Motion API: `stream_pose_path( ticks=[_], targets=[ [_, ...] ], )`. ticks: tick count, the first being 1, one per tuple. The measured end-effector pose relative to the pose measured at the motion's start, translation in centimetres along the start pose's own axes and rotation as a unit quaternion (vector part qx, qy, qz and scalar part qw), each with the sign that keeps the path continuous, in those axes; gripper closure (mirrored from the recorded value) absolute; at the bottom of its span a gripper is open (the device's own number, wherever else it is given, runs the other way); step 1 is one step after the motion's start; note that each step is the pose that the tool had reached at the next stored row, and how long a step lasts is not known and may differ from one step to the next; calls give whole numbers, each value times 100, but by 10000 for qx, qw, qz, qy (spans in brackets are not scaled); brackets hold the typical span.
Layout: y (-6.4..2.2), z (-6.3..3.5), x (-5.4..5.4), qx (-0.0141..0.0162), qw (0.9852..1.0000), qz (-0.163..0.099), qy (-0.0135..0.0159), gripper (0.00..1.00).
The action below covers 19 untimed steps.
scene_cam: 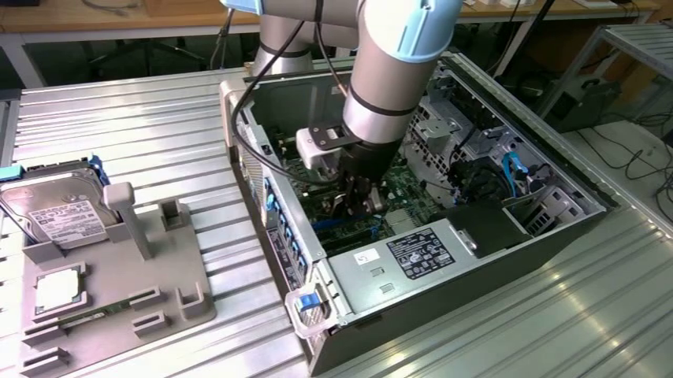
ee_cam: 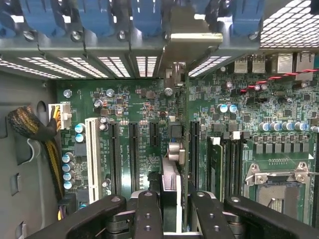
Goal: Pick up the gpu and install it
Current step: 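Insert the gpu into the slot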
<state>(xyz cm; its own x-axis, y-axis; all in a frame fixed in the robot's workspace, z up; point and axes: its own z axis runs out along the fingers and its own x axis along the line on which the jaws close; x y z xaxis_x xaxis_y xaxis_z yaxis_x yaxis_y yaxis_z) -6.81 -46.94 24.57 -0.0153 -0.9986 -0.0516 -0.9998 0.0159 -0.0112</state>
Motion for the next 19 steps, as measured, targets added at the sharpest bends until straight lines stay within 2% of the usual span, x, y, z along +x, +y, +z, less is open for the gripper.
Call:
stream_pose_path(
  ticks=[19],
  targets=[
    [1, 19, -42, 7, 10000, 0, 0, 72]
  ],
)
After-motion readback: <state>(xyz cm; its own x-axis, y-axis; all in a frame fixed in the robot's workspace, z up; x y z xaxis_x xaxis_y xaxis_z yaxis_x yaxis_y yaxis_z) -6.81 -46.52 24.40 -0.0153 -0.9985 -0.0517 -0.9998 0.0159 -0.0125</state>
